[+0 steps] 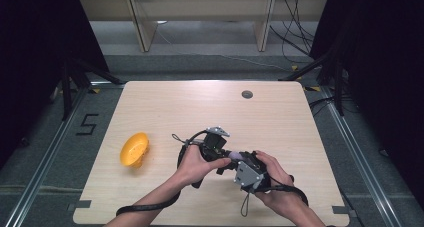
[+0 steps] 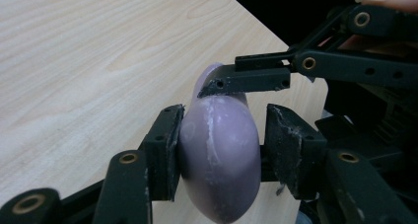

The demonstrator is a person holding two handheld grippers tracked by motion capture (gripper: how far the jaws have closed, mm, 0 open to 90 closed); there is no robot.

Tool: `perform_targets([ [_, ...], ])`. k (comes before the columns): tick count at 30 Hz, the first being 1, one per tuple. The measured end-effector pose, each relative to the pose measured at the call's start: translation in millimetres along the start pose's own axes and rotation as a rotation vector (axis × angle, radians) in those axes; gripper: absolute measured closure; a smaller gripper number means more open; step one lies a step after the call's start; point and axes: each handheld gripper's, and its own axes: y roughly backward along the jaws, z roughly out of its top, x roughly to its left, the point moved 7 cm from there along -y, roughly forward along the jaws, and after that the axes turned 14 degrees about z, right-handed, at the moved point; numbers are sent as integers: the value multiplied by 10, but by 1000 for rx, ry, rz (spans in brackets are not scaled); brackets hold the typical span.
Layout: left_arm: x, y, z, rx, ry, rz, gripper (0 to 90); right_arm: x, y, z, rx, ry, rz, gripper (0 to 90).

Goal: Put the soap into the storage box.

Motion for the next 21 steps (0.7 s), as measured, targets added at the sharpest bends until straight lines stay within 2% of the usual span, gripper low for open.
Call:
perform_targets([
  [1, 16, 19, -12, 32, -13, 11, 506, -15, 1, 9, -1, 28, 0, 499],
  [2, 11, 6, -7, 18, -7, -17, 515, -29, 3, 19, -4, 53, -6, 499],
  [3, 13, -1, -5, 10, 6, -5, 525, 2, 9, 6, 0, 4, 2, 499],
  [7, 34, 2, -12, 31, 15, -23, 567, 17, 5, 24, -12, 0, 7, 499],
  [8, 41, -3, -11, 31, 20, -16, 570, -12, 3, 37, -14, 43, -4, 499],
  [9, 48, 5, -15, 42, 21, -15, 573, -13, 3, 37, -13, 47, 0, 499],
  [10, 46, -2, -10, 30, 37, -29, 576, -2, 2, 33, -14, 34, 3, 499],
  [11, 49, 0, -14, 37, 47, -38, 579, 17, 5, 22, -10, -2, 8, 499],
  [12, 49, 4, -15, 42, 44, -43, 581, 24, 5, 21, -10, -6, 13, 499],
  [13, 53, 7, -16, 44, 43, -33, 582, 3, 1, 34, -15, 28, 8, 499],
  [14, 54, 10, -16, 46, 42, -28, 583, -2, 0, 41, -20, 41, 8, 498],
  [15, 53, 15, -14, 44, 39, -23, 584, 3, -3, 40, -23, 31, 6, 497],
  [16, 49, 14, -12, 37, 40, -14, 585, 27, 1, 28, -19, -13, 11, 496],
  [17, 50, 23, -12, 40, 29, -20, 586, 24, 1, 32, -18, -12, 4, 494],
  [18, 48, 28, -8, 36, 22, -11, 586, 18, -1, 39, -23, 11, 1, 481],
  [21, 68, 53, 8, 13, 4, 21, 586, 1, 7, 9, 0, -2, -18, 369],
])
